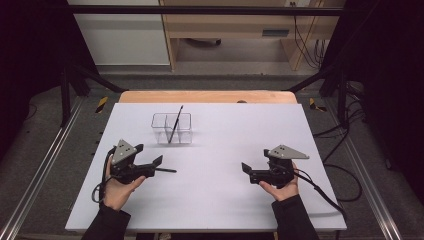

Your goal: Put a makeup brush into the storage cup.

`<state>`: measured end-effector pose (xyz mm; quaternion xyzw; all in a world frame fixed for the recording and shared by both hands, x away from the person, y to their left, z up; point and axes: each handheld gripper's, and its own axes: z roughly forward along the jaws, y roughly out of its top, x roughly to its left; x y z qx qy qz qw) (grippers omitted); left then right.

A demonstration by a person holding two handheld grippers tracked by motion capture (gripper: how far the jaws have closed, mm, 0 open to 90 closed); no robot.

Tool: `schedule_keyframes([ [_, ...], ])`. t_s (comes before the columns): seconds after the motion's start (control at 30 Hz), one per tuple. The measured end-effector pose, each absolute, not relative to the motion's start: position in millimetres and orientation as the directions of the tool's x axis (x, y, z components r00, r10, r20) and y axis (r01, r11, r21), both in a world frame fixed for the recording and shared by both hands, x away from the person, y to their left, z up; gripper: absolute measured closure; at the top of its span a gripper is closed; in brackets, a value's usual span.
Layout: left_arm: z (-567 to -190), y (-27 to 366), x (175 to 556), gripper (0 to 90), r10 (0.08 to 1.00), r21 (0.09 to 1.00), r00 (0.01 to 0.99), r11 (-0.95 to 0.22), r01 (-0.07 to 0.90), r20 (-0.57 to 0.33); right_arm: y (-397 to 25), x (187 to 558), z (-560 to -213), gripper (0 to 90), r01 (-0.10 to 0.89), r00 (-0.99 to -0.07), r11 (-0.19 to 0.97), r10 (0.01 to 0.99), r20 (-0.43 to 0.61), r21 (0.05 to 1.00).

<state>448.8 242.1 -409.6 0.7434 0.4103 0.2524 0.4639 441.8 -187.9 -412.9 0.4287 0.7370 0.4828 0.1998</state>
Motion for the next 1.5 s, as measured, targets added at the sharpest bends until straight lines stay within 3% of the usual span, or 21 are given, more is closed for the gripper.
schedule_keyframes([
  [0.47, -425, 264, 443, 14.7, 0.830, 0.870, 0.557, -0.263, 0.418, -0.018, -187, 438, -414, 6.0, 0.442, -0.554, 0.181, 0.826, 0.109, 0.878],
  [1.5, -428, 268, 462, 10.8, 0.758, 0.789, 0.649, -0.435, 0.435, 0.060, -184, 438, -420, 5.8, 0.457, -0.557, 0.192, 0.823, 0.112, 0.868],
])
